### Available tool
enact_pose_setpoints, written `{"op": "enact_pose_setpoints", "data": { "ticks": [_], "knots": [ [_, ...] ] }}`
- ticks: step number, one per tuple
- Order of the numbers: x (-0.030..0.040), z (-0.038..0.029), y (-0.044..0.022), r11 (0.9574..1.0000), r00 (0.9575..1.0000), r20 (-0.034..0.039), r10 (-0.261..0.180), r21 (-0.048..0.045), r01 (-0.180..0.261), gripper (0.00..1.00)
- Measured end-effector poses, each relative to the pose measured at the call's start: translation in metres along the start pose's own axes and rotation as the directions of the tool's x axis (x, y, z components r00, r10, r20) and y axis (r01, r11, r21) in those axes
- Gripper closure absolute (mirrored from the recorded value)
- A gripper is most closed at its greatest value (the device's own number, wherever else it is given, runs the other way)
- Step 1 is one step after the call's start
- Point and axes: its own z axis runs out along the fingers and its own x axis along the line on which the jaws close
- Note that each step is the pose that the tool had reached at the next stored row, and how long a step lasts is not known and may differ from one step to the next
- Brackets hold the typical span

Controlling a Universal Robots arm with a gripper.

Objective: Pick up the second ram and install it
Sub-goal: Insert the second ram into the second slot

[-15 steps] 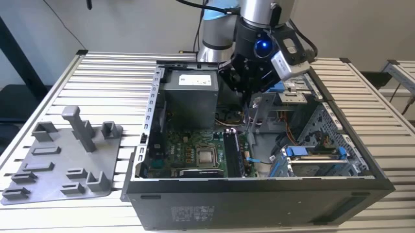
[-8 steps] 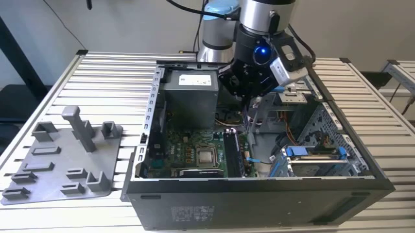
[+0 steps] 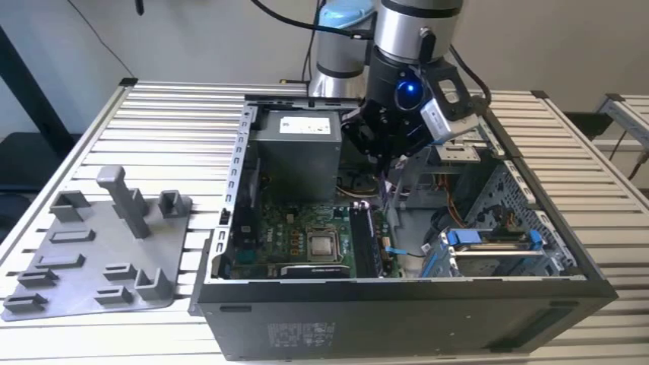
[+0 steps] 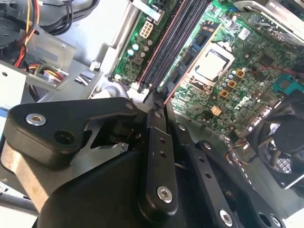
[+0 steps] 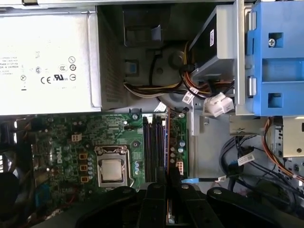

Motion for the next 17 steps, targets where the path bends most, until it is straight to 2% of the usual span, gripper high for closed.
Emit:
{"op": "enact_pose_setpoints", "data": {
  "ticks": [9, 17],
  "knots": [
    [0.0001, 0.0106, -0.0009, 1.0000, 1.0000, -0.0011, 0.000, 0.0000, 0.000, 0.86],
    [0.0001, 0.0119, -0.0009, 1.0000, 1.0000, -0.0012, 0.000, 0.0001, 0.000, 0.86]
  ]
}}
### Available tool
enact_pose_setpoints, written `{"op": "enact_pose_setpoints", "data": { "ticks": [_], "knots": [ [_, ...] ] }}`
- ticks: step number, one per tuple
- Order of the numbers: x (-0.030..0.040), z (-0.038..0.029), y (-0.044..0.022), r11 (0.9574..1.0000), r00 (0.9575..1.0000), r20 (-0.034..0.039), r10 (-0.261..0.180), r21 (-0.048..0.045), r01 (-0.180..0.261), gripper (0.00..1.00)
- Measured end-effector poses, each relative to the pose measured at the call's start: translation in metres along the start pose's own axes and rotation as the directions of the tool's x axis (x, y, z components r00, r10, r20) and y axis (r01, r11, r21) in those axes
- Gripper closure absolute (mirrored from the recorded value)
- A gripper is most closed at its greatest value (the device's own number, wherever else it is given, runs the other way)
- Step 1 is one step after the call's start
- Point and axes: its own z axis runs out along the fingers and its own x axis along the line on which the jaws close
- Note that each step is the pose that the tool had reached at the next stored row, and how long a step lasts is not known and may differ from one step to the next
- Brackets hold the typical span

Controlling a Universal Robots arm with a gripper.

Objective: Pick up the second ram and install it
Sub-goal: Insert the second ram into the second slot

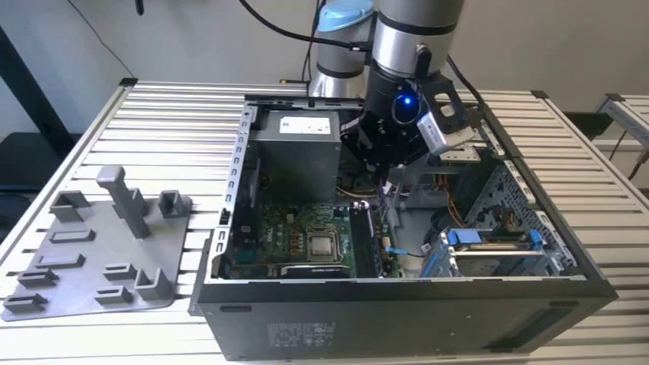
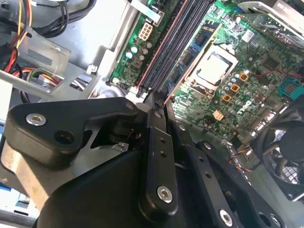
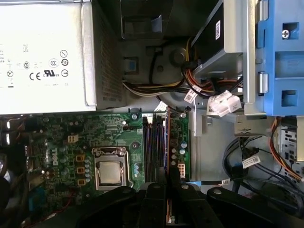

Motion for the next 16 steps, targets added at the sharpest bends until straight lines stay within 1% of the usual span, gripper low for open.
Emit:
{"op": "enact_pose_setpoints", "data": {
  "ticks": [8, 11, 16],
  "knots": [
    [0.0000, 0.0007, 0.0000, 1.0000, 1.0000, 0.0000, 0.000, -0.0004, 0.000, 0.86],
    [0.0001, 0.0032, 0.0000, 1.0000, 1.0000, 0.0000, 0.000, -0.0001, 0.000, 0.86],
    [0.0003, 0.0114, 0.0000, 1.0000, 1.0000, 0.0001, 0.000, 0.0030, 0.000, 0.86]
  ]
}}
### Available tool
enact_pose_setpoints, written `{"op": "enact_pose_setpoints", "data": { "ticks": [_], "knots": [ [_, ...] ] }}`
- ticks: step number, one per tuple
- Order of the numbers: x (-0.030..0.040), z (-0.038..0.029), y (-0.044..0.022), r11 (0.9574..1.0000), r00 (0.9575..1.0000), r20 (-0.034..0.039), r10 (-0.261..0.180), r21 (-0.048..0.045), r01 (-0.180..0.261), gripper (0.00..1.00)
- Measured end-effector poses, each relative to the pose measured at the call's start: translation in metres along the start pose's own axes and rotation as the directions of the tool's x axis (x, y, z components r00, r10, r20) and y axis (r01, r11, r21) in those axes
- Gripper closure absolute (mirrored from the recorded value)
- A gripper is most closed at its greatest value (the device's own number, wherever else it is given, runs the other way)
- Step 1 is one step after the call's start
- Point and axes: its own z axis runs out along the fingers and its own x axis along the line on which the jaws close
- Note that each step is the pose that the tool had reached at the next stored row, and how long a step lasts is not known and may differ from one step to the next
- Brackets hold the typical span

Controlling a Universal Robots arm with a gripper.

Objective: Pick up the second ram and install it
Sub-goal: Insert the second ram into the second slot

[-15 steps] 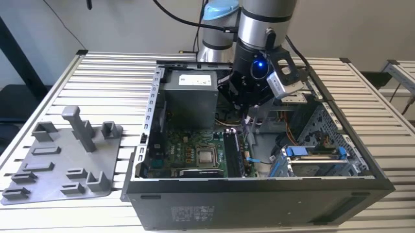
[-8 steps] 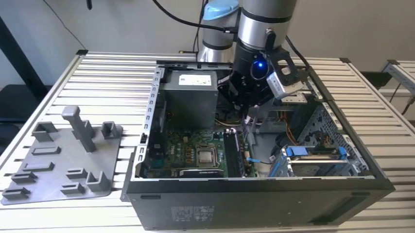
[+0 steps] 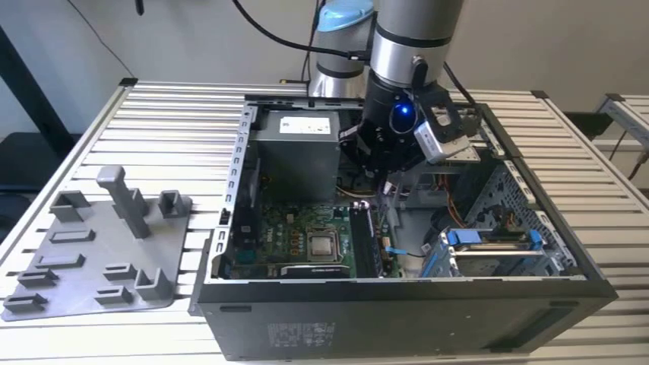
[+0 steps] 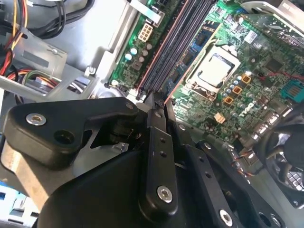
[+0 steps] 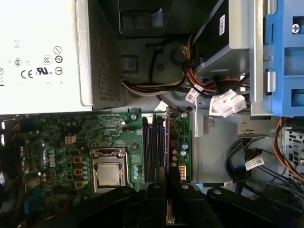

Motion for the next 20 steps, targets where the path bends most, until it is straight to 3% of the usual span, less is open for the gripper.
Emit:
{"op": "enact_pose_setpoints", "data": {
  "ticks": [4, 11, 20],
  "knots": [
    [0.0006, 0.0073, 0.0000, 1.0000, 1.0000, 0.0001, -0.004, 0.0012, 0.004, 0.86],
    [0.0007, 0.0165, -0.0008, 0.9989, 0.9989, -0.0014, -0.048, 0.0008, 0.048, 0.86],
    [0.0026, 0.0215, -0.0032, 0.9988, 0.9988, -0.0021, -0.048, 0.0004, 0.048, 0.86]
  ]
}}
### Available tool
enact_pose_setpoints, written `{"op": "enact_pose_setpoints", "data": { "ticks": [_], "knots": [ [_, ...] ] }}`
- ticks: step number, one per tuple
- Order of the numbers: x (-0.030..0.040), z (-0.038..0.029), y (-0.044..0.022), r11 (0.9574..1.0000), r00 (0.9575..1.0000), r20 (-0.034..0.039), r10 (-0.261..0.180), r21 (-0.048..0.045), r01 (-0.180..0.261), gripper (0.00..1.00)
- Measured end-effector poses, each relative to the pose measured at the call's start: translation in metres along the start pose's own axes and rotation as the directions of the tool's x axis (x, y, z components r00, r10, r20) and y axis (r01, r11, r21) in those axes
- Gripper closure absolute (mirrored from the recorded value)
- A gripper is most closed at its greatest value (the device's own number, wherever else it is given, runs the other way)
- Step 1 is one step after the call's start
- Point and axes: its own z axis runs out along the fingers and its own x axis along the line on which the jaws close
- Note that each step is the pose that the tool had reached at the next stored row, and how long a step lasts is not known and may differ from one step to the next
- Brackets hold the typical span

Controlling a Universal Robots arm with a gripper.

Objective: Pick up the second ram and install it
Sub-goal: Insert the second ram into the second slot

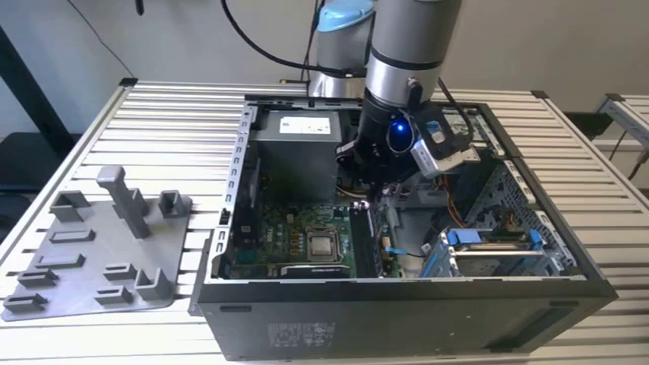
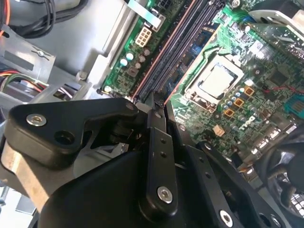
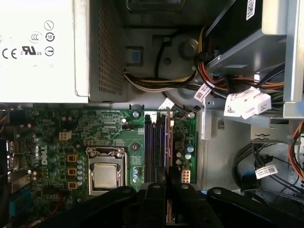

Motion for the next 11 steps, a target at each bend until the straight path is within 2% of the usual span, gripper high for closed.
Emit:
{"op": "enact_pose_setpoints", "data": {
  "ticks": [3, 11],
  "knots": [
    [0.0011, 0.0019, -0.0010, 1.0000, 1.0000, -0.0018, 0.000, 0.0000, 0.000, 0.86],
    [0.0050, 0.0137, -0.0022, 1.0000, 1.0000, -0.0075, 0.000, 0.0005, 0.000, 0.86]
  ]
}}
